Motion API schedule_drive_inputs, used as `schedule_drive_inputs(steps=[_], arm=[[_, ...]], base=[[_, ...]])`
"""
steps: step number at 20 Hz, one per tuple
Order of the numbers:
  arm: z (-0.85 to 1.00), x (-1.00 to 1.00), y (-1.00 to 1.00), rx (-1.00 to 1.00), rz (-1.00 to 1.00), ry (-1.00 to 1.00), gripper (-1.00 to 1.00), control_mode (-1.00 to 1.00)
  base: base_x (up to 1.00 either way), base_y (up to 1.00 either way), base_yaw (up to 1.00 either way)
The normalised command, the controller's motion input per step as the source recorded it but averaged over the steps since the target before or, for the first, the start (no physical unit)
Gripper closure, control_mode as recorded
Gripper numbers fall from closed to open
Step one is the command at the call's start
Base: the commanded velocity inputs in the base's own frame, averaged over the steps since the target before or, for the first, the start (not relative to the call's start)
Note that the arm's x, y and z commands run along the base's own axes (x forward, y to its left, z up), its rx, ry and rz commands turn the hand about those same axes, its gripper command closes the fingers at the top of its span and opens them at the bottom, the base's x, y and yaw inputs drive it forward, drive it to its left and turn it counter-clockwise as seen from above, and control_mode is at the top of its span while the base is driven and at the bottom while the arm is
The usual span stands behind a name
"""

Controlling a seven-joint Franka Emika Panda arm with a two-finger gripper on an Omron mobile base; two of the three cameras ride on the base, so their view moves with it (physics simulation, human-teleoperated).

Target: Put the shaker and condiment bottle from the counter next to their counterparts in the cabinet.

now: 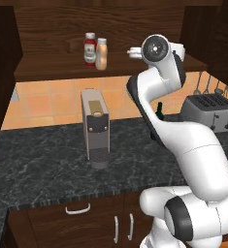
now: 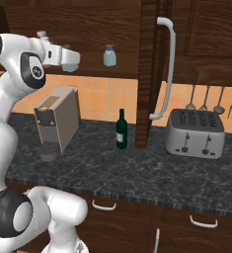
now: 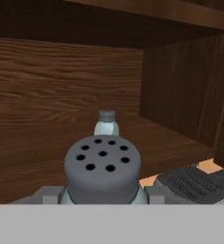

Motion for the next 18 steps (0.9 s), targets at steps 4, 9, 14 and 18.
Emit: schedule_drive_inputs(steps=[4,9,14,18], arm=[[0.00,0.31,0.00,0.00,-0.07,0.00,1.00,-1.00],[0.00,0.39,0.00,0.03,-0.09,0.00,1.00,-1.00],[-0.07,0.20,0.00,0.03,-0.04,0.00,1.00,-1.00],[-0.16,0.11,-0.02,0.03,0.00,-0.01,1.00,-1.00]], base=[[0.00,0.00,0.00],[0.00,0.00,0.00],[0.00,0.00,0.00],[0.00,0.00,0.00]])
